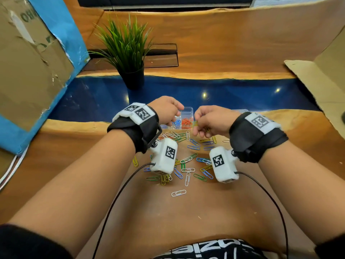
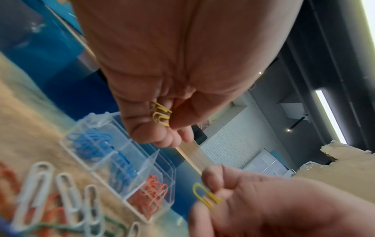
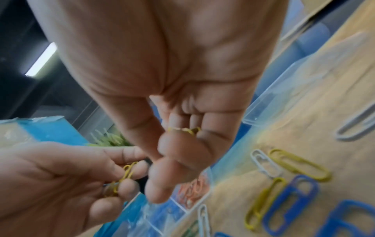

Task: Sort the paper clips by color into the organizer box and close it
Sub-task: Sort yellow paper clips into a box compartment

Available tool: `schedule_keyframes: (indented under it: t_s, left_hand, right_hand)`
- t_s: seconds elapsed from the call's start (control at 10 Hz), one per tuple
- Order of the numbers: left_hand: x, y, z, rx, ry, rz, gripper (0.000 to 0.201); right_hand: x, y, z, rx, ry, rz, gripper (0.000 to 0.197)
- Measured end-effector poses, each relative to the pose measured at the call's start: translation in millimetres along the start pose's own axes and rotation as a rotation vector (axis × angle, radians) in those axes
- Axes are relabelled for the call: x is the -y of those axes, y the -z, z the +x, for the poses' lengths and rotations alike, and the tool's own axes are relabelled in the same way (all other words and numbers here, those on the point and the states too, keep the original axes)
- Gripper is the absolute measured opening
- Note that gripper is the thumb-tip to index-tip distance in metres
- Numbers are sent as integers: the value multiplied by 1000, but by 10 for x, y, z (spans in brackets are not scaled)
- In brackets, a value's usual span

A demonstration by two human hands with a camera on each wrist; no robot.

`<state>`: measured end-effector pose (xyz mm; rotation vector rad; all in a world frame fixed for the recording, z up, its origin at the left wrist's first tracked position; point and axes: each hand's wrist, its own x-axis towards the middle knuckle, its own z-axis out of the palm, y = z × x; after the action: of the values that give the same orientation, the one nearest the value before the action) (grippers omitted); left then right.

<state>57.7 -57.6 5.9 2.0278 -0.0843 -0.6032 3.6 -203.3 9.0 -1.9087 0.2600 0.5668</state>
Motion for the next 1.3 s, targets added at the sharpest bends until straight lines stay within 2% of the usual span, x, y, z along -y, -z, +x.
schedule_keyframes:
  t_s: [0.2, 0.3, 0.4, 0.5, 0.6, 0.7, 1.1, 1.2, 1.3]
  left_hand:
    - [-231, -109, 194, -57, 133, -85, 18]
    - [-268, -127, 231, -75, 142, -104, 17]
    - [-258, -140, 273, -78, 127, -105, 22]
    - [-267, -139, 271, -60, 112, -136, 16]
    - [-309, -155, 244, -35, 91, -115, 19]
    - [-316, -171, 232, -37, 87, -111, 24]
    - [-194, -33, 100, -6, 6, 12, 15]
    - [-130, 32, 6, 2, -34, 72, 19]
    - [-55, 62, -95, 28, -104, 226, 16]
  right_hand:
    - [174, 69, 265, -137, -92, 196, 36]
    - [241, 87, 408, -217, -128, 301, 31]
    - [258, 109, 513, -239, -113, 275, 35]
    - [264, 139, 553, -234, -108, 283, 42]
    - [273, 144, 585, -243, -90, 288, 44]
    - [277, 133, 605, -252, -81, 255, 42]
    - [124, 228, 456, -343, -35, 154, 36]
    - [90, 213, 302, -333, -15, 114, 31]
    - [37, 182, 142, -300, -19, -11, 27]
